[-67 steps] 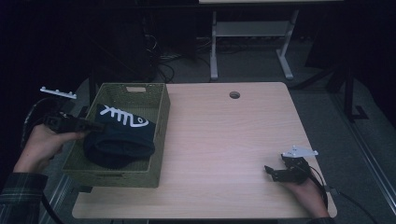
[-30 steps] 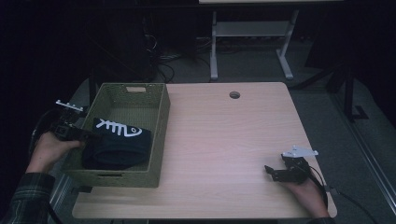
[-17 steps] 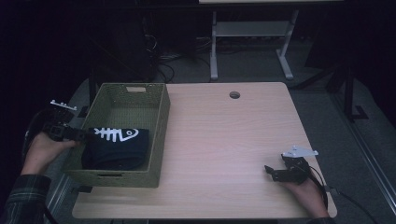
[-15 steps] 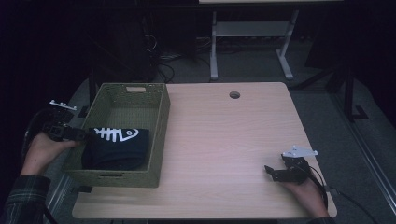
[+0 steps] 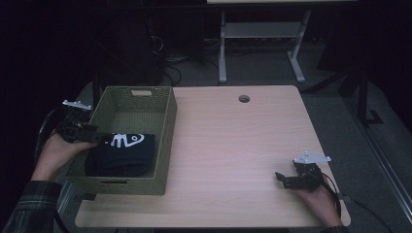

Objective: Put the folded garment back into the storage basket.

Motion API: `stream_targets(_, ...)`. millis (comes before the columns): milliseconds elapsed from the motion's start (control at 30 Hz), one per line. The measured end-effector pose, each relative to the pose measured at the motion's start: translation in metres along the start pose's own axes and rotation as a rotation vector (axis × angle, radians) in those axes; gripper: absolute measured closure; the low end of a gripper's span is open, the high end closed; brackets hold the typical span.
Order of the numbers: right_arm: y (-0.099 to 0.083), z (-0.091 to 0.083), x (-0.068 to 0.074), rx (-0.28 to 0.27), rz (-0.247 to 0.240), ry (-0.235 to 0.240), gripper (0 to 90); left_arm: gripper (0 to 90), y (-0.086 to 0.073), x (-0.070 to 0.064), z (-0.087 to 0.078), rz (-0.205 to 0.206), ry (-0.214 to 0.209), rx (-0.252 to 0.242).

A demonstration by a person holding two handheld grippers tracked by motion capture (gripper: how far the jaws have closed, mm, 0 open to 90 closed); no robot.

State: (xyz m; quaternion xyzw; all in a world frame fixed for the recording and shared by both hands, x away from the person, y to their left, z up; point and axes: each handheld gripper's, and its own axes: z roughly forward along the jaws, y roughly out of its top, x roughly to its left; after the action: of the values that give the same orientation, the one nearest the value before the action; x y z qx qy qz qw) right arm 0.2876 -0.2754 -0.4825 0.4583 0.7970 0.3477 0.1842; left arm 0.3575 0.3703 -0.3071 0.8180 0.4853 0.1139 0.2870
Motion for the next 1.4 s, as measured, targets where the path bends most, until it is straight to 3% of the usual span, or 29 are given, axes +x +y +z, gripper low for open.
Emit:
stream_targets(400, 0.0, 0.0, 0.0, -0.002, -0.007, 0.006, 13.9, 13.5, 0.025, -0.044, 0.008, 0.073, -0.025, -0.068)
stream_targets(767, 0.0, 0.0, 0.0, -0.002, -0.006, 0.006, 13.9, 13.5, 0.039, -0.081, 0.024, 0.13, -0.067, -0.092)
stream_targets(1400, 0.0, 0.0, 0.0, -0.001, -0.005, 0.006, 13.8, 13.6, 0.052, -0.142, 0.064, 0.221, -0.191, -0.129)
